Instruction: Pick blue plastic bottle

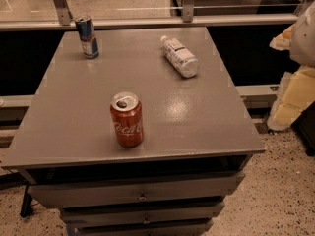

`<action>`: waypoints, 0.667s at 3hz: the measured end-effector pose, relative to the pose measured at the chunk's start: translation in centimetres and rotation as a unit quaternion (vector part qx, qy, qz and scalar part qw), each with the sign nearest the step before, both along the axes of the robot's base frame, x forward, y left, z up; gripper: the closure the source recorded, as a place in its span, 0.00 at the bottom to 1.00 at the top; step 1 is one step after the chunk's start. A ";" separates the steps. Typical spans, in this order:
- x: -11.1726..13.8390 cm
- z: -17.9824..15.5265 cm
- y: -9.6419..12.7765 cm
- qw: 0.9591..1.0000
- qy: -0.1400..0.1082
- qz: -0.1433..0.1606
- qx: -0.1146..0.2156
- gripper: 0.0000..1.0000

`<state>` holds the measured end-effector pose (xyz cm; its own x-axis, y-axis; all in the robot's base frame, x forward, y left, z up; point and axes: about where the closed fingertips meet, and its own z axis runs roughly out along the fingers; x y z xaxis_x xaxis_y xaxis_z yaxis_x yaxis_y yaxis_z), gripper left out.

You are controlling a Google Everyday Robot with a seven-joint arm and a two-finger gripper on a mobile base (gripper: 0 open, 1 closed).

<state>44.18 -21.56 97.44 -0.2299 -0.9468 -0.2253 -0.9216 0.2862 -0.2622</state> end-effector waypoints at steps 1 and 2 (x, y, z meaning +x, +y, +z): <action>2.6 -1.9 0.2 0.999 -0.025 -0.021 0.006 0.00; 8.5 -2.7 0.5 0.995 -0.077 -0.056 0.034 0.00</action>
Offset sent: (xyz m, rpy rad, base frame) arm 0.1701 0.0053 -0.0361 0.1587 -0.2871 -0.2173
